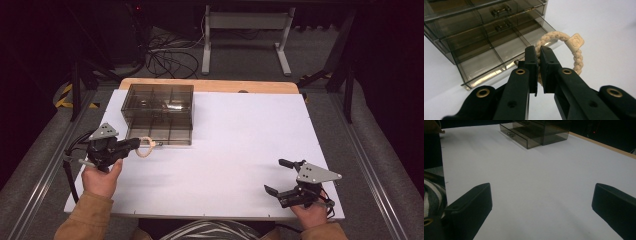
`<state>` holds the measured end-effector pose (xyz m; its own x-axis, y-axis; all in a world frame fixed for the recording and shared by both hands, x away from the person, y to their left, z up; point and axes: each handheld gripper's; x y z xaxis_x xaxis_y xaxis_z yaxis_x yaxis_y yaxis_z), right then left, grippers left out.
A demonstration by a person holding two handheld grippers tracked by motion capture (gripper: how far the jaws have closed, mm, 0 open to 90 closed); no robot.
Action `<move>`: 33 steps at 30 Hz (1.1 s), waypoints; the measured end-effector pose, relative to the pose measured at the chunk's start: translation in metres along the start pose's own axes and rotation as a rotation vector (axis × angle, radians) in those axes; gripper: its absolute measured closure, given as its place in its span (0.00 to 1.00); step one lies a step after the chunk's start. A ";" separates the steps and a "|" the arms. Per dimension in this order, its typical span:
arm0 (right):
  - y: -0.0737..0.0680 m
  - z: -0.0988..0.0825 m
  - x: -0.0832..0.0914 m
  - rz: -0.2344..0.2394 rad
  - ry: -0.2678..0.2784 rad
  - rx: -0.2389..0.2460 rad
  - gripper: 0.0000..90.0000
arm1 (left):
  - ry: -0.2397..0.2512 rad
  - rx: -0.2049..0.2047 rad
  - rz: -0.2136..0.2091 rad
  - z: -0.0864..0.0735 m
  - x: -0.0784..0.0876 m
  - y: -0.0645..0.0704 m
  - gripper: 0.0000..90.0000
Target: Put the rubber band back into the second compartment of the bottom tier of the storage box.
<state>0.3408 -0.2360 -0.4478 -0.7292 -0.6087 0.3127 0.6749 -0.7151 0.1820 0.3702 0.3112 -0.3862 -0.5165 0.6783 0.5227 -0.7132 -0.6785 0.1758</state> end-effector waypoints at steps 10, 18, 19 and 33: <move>0.000 0.000 0.000 0.000 -0.002 -0.001 0.04 | 0.003 -0.010 0.014 0.011 -0.010 -0.005 0.94; 0.000 0.000 -0.001 0.000 -0.004 0.001 0.04 | 0.005 -0.004 0.025 0.019 -0.022 -0.013 0.94; 0.000 0.000 -0.001 0.000 -0.004 0.000 0.04 | 0.005 -0.006 0.027 0.020 -0.024 -0.014 0.94; 0.001 0.000 0.000 0.001 -0.005 -0.002 0.04 | 0.005 -0.026 0.058 0.033 -0.044 -0.021 0.94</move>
<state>0.3413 -0.2366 -0.4481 -0.7281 -0.6076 0.3172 0.6753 -0.7151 0.1802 0.4232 0.2861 -0.3855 -0.5596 0.6392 0.5276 -0.6940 -0.7093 0.1233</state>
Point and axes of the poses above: each handheld gripper's, and its own axes: x roughly backward along the jaws, z roughly out of its top, y roughly to its right, and after that the axes turned 14 degrees about -z, right-handed
